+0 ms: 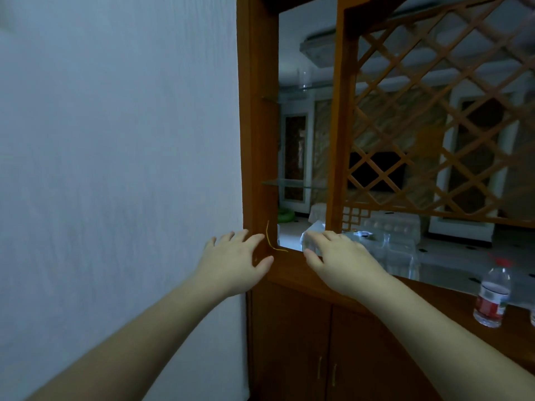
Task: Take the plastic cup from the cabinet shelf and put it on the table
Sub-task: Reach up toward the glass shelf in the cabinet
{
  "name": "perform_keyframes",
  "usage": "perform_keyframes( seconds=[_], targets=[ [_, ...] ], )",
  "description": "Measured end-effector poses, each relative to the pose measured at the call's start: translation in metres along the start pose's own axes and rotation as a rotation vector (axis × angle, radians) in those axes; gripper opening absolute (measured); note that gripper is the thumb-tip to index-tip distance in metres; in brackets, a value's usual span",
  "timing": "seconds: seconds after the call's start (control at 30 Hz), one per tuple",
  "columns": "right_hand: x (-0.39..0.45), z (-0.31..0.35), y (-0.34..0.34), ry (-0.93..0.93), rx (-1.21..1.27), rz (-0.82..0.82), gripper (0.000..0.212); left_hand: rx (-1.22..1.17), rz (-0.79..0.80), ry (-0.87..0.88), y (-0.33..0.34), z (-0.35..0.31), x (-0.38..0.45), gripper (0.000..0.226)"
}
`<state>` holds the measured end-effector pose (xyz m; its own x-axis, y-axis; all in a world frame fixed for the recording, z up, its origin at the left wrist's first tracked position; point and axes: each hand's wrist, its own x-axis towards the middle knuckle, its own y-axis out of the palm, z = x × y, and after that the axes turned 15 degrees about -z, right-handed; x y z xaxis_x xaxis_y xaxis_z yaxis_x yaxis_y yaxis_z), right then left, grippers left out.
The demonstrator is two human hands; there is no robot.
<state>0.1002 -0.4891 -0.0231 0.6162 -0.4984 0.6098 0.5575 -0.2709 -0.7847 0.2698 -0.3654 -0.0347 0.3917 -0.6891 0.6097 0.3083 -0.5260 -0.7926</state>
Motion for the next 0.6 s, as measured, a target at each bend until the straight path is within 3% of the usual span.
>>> perform_keyframes(
  seconds=[0.27, 0.6],
  targets=[
    [0.071, -0.023, 0.047, -0.049, -0.055, -0.021, 0.053, -0.079, -0.018, 0.101, 0.042, 0.008, 0.077, 0.064],
    [0.177, -0.13, 0.102, -0.108, -0.29, -0.213, 0.053, -0.096, -0.039, 0.202, 0.114, -0.029, 0.223, 0.067]
  ],
)
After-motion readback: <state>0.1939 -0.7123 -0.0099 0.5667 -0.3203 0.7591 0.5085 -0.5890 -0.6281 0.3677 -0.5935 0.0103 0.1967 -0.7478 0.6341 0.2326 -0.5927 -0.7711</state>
